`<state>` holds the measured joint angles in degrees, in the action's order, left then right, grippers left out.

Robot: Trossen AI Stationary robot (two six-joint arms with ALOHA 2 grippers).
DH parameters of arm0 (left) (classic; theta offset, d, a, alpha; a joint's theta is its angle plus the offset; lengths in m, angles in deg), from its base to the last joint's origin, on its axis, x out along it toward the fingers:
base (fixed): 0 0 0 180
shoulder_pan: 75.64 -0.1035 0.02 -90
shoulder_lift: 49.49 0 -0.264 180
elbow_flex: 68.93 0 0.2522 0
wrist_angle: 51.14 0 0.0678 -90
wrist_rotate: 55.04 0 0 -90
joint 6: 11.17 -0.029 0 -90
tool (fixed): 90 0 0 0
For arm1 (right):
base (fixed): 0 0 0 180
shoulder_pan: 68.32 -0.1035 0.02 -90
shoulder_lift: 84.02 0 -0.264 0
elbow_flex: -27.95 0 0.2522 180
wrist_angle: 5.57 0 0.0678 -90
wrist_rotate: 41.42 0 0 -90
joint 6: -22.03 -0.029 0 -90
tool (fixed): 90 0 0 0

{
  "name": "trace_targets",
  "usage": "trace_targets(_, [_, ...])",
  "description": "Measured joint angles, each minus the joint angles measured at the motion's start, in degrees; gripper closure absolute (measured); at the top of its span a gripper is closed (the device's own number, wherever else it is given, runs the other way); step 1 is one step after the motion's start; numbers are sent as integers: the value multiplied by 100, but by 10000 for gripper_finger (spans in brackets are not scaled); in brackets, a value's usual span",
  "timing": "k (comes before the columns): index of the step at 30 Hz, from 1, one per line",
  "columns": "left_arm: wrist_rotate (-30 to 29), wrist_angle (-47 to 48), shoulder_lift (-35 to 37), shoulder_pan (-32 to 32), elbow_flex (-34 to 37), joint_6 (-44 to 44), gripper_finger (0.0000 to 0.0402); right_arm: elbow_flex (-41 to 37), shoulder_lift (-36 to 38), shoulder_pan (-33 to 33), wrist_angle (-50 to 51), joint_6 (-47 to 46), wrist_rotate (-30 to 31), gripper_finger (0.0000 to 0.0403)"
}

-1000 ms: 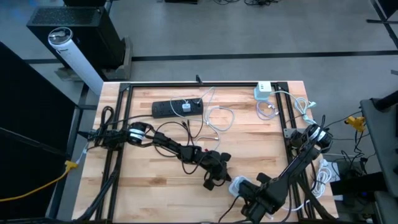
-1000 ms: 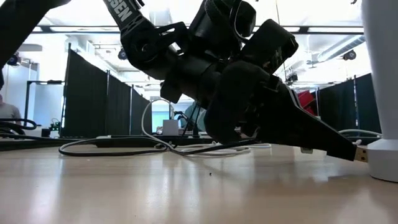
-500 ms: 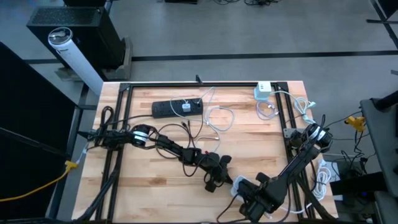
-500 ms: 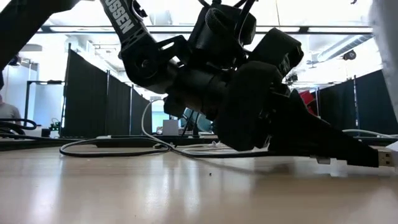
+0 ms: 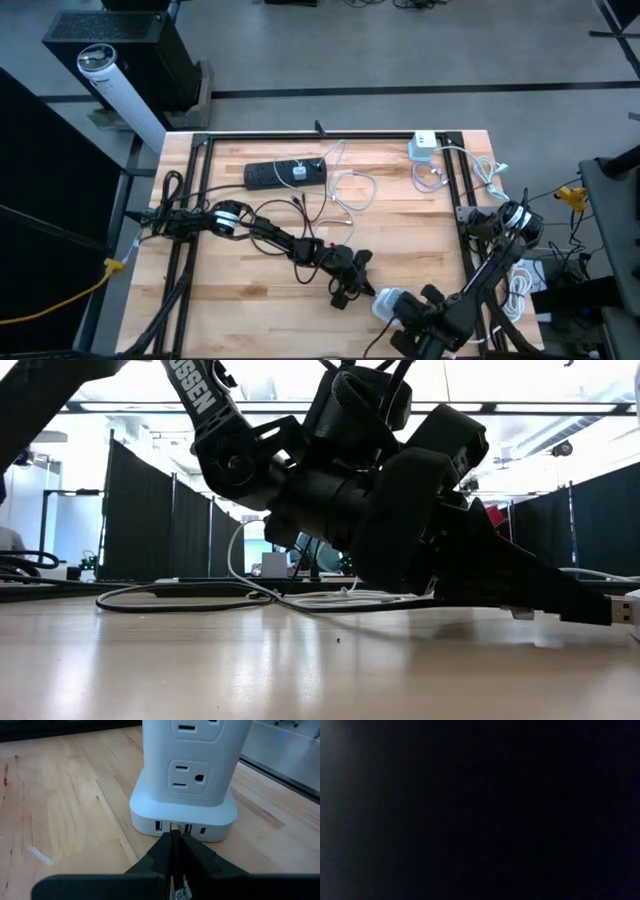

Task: Insert USB
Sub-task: Insert black charger cable into the bottom white outlet extension

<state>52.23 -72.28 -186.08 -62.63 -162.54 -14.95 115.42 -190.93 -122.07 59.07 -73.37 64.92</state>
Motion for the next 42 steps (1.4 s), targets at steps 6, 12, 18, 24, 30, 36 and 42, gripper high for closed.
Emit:
trace_targets(6, [27,11,0,-4,0,89,381,-316,-43,-159,-248,-679,449,403])
trace_targets(12, [69,-3,0,-4,0,134,381,-336,-150,-205,-397,-423,611,403])
trace_targets(18, [91,-282,-94,0,9,191,381,-339,-281,-265,-414,-239,901,403])
trace_targets(24, [176,-506,-231,-4,13,123,381,-338,-352,-278,-431,-63,981,403])
trace_targets(30, [239,-774,-334,-7,7,-41,381,-361,-353,-278,-444,-9,1007,403])
trace_targets(36, [410,-901,-365,-11,-127,-9,381,-363,-353,-278,-450,51,1036,403])
trace_targets(42, [525,-72,-316,-17,-475,-65,381,-315,-344,-278,-422,47,1005,403])
